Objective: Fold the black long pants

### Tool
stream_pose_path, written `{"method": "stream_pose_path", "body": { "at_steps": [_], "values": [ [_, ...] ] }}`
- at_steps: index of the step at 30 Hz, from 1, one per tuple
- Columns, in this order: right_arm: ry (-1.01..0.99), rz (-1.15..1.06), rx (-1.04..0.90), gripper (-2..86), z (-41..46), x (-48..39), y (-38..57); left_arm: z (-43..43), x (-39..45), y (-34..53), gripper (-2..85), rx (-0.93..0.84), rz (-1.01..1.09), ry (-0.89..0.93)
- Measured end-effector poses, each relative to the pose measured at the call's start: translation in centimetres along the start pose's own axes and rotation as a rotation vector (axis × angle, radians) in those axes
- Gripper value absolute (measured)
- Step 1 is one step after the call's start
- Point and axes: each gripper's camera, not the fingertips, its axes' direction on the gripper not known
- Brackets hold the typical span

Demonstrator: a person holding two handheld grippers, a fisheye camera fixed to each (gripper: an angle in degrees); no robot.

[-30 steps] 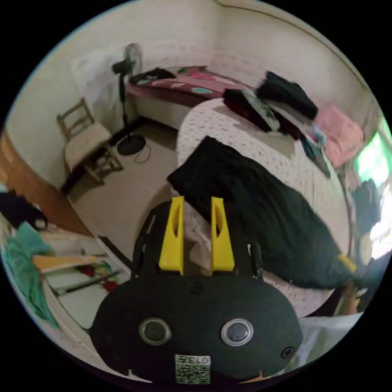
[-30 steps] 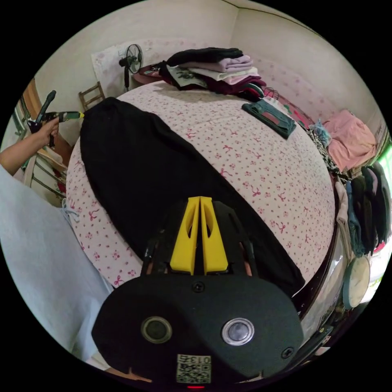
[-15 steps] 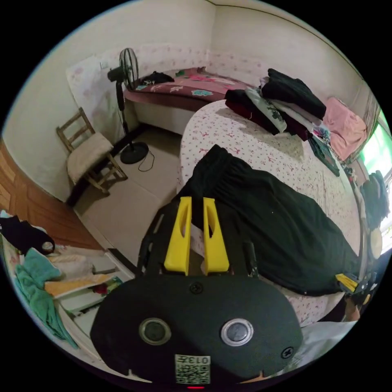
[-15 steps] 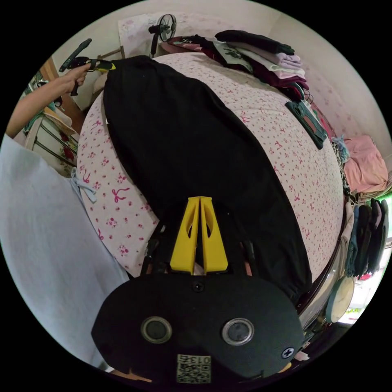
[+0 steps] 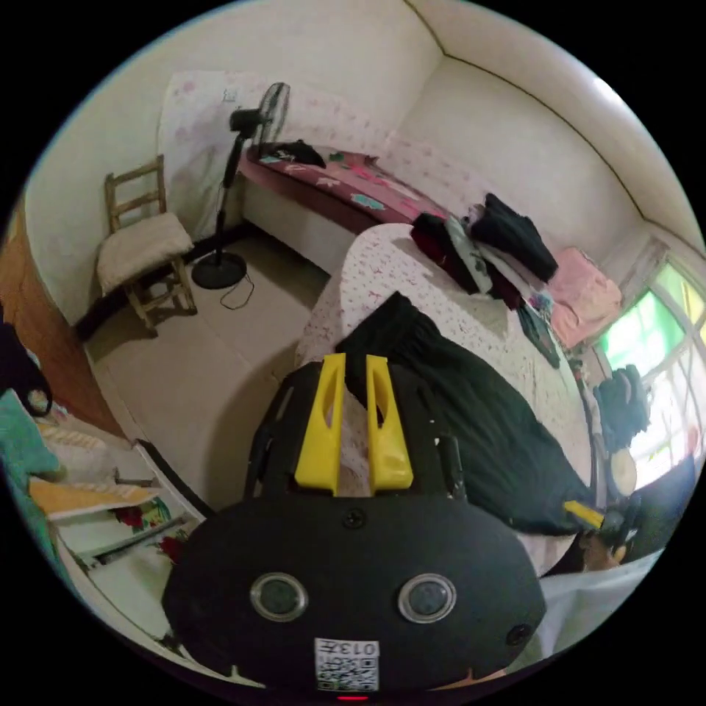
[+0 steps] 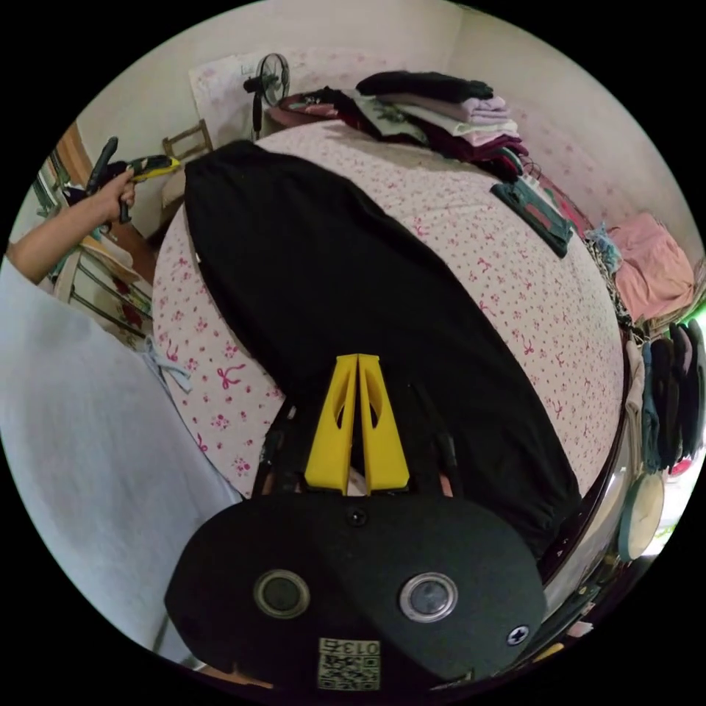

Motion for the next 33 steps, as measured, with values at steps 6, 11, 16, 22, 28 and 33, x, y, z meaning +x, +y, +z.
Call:
{"method": "stream_pose_path", "body": {
  "at_steps": [6,11,16,22,28,33],
  "values": [
    [-0.041,-0.048,0.048,0.1,0.0,-0.2,-3.1,5.3,12.4,4.2,0.6,-0.242,0.442,-0.006],
    [-0.083,-0.085,0.071,0.1,0.0,1.1,-6.2,8.1,13.9,7.4,-0.1,-0.327,0.479,-0.078],
    [-0.145,-0.148,0.112,0.4,1.1,2.9,-12.3,7.8,20.1,8.6,-0.2,-0.244,0.673,-0.089],
    [-0.143,-0.225,0.13,2.6,3.8,2.7,-21.8,12.9,28.0,10.3,0.2,-0.217,0.843,-0.116],
    [-0.204,-0.313,-0.003,0.7,7.8,1.6,-25.9,16.9,28.1,10.9,2.1,-0.301,0.785,-0.103],
    [-0.171,-0.416,0.133,0.1,6.5,0.7,-24.4,16.7,27.7,11.1,3.4,-0.176,0.735,-0.142]
  ]
}}
